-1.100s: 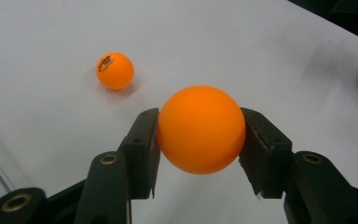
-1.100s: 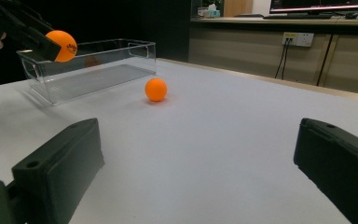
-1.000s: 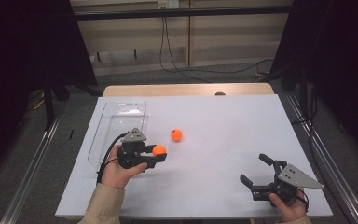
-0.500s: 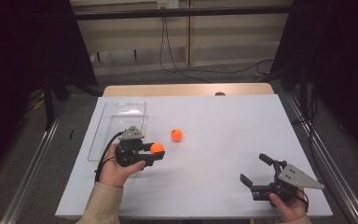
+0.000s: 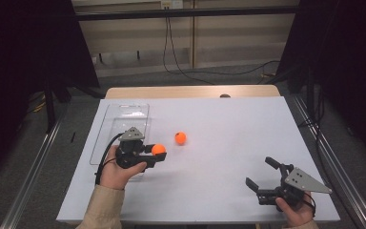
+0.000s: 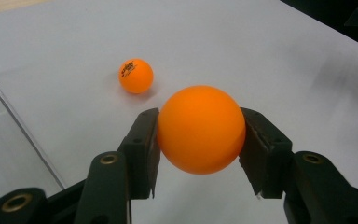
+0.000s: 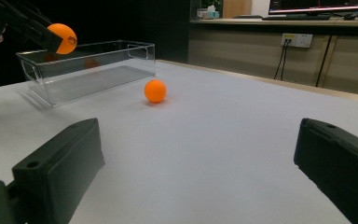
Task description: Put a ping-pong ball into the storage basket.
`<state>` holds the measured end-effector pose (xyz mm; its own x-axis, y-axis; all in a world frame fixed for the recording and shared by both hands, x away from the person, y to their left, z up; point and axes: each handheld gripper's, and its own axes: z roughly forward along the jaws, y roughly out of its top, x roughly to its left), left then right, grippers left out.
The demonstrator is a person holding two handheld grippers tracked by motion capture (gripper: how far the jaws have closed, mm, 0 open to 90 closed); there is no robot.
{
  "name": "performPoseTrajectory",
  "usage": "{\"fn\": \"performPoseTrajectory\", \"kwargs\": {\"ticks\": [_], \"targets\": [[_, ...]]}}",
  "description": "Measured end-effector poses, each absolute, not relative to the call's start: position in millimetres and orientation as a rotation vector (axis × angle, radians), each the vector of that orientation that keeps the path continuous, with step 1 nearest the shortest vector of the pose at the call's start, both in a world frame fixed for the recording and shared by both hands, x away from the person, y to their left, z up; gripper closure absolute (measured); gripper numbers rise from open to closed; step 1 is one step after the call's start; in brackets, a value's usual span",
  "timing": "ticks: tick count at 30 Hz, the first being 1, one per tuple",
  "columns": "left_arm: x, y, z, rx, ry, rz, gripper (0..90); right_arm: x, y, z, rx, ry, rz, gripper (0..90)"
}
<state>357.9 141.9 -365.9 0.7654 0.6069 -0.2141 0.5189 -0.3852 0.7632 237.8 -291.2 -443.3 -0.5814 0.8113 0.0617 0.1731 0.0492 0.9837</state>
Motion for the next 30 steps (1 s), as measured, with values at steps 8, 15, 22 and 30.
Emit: {"fn": "performPoseTrajectory", "kwargs": {"ticks": [8,15,22,30], "targets": [[361,145,-365,2.060,0.860,0.129,50.9,238,-291,-443,0.987,1.804,1.571,0.6],[361,146,-364,2.061,0.863,0.131,50.9,238,-291,-443,0.986,1.805,1.571,0.5],[363,149,-362,2.056,0.878,0.137,50.9,238,-291,-443,0.987,1.805,1.571,0.5],[366,154,-359,2.046,0.899,0.152,50.9,238,-291,-443,0.988,1.805,1.571,0.6]]}}
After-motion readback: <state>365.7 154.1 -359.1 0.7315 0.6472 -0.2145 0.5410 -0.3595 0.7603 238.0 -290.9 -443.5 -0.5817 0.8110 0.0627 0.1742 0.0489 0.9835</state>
